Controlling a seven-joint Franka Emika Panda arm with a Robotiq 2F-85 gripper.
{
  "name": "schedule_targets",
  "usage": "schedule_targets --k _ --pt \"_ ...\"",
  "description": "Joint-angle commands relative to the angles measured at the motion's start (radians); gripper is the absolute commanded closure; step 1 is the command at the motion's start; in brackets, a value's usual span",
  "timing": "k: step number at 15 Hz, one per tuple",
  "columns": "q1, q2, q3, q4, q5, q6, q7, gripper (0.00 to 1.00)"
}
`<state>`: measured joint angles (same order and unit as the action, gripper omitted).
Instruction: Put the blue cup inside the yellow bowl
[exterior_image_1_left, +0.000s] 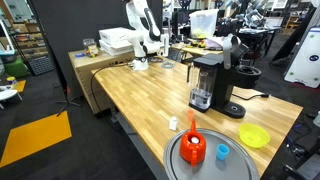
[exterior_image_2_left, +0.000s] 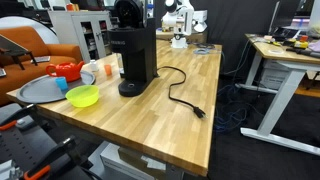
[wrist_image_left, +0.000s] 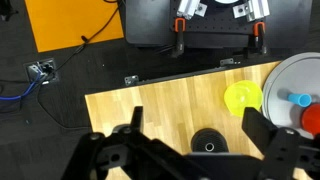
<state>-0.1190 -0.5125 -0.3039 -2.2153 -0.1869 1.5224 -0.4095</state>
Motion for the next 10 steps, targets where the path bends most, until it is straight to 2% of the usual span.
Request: schedule_targets --k 1,5,10 --pt "-0.008 0.002 0.006 0.002 0.003 -0.001 -0.003 0.00" --pt "-0.011 -0.014 0.017 -0.013 -0.011 0.022 0.011 0.00" --pt "-0.004 -0.055 0.062 -0.059 -0.047 0.035 0.075 0.00"
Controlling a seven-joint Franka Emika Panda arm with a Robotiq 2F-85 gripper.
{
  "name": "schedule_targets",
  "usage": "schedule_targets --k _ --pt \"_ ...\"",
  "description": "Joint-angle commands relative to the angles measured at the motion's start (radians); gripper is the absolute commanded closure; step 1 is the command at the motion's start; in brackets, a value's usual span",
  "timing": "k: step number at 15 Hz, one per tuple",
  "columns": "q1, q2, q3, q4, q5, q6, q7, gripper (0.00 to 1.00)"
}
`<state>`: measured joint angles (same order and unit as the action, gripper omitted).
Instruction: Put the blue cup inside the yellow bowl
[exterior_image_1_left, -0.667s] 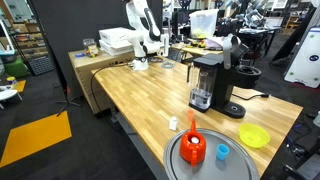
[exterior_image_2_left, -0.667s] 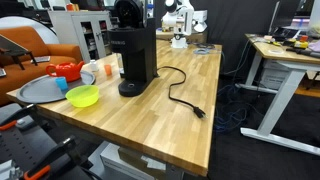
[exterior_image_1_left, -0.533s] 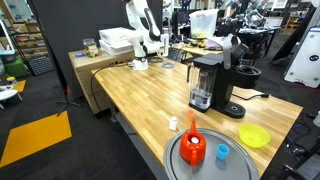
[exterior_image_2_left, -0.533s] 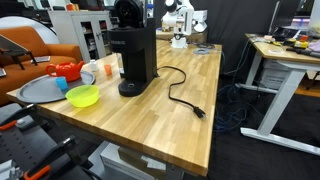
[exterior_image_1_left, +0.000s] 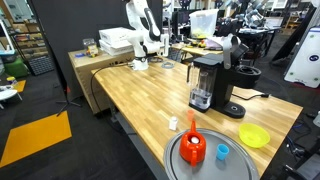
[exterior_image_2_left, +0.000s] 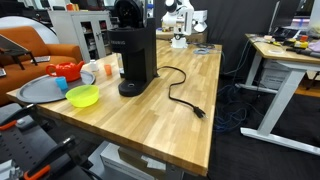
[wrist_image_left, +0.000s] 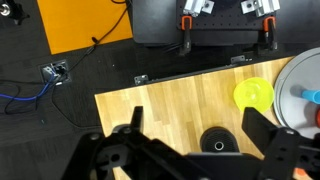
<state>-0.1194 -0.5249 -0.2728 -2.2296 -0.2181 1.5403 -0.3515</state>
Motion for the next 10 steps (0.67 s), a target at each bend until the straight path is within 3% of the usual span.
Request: schedule_targets --k 1,7,8,10 --pt "0.004 -0.054 0.040 -0.055 -0.011 0.001 0.008 0.00" --pt "0.058 -0.198 0.115 -0.198 -0.046 0.041 0.004 0.00" --pt "0.058 -0.146 0.104 -0.152 -0.025 -0.003 0.013 0.00" --pt "0.069 -0.183 0.109 -0.178 -0.029 0.004 0.013 0.00"
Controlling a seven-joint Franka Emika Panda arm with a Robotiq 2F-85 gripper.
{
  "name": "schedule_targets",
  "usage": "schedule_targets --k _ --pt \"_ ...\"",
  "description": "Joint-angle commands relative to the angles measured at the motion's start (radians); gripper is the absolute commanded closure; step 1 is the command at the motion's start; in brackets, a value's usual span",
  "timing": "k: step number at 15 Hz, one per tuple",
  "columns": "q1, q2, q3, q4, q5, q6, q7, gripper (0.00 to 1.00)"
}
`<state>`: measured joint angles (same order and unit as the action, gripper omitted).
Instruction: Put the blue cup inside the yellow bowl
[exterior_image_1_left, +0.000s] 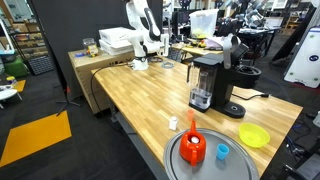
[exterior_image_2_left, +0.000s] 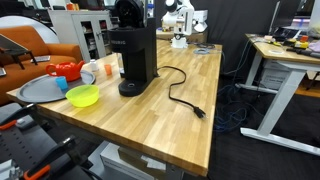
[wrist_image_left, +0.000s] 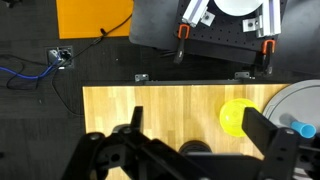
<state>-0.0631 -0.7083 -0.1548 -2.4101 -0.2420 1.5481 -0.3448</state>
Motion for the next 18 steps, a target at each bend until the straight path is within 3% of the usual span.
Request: schedule_targets --k 1,8,12,15,18 --pt "0.013 -0.008 -0.009 -0.002 -0.006 0.000 0.006 0.00" --pt "0.015 -0.007 -0.011 -0.006 -0.003 0.010 0.005 0.00" --pt "0.045 -0.008 -0.012 0.006 0.116 -0.033 0.013 0.00" --pt "0.071 -0.026 0.008 -0.004 0.171 -0.035 0.019 0.00" --pt "0.093 -0.058 0.046 -0.029 0.146 -0.022 0.014 0.00"
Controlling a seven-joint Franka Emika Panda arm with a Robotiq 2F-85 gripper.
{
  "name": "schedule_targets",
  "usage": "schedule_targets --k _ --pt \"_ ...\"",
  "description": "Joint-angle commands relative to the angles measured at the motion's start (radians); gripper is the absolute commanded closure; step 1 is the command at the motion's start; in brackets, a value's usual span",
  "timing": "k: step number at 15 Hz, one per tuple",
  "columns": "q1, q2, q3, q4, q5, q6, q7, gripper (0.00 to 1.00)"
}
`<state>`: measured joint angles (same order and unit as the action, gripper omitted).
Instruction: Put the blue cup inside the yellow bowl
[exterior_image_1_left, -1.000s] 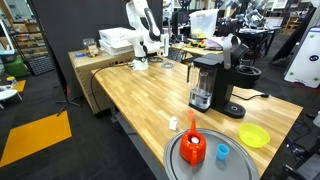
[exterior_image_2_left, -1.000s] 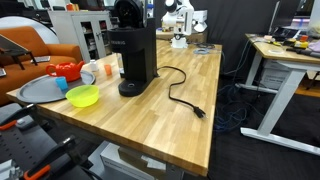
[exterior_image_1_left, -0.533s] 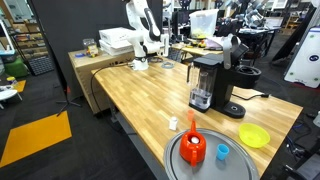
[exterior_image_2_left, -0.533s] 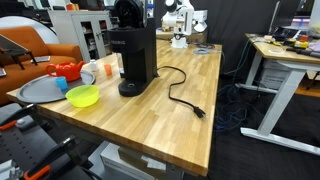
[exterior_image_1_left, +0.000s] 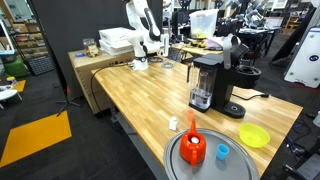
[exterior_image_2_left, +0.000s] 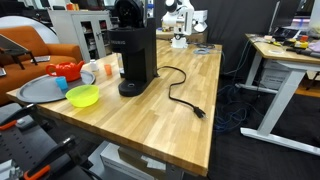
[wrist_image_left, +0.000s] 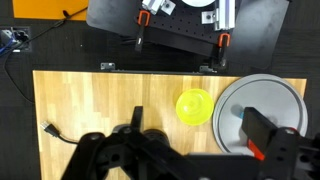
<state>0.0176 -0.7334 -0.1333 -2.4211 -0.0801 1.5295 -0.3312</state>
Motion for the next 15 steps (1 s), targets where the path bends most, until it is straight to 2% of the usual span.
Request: schedule_targets --k 1,2,10,15 --pt "0.020 -0.042 0.034 -0.025 -0.029 -0.001 -0.004 0.00" --pt "0.019 -0.015 0.019 -0.004 -0.007 -0.002 0.003 0.00" --pt "0.035 -0.033 0.024 -0.018 0.002 0.001 -0.004 0.00" --pt "0.095 -0.052 0.073 -0.060 -0.017 0.022 -0.033 0.00"
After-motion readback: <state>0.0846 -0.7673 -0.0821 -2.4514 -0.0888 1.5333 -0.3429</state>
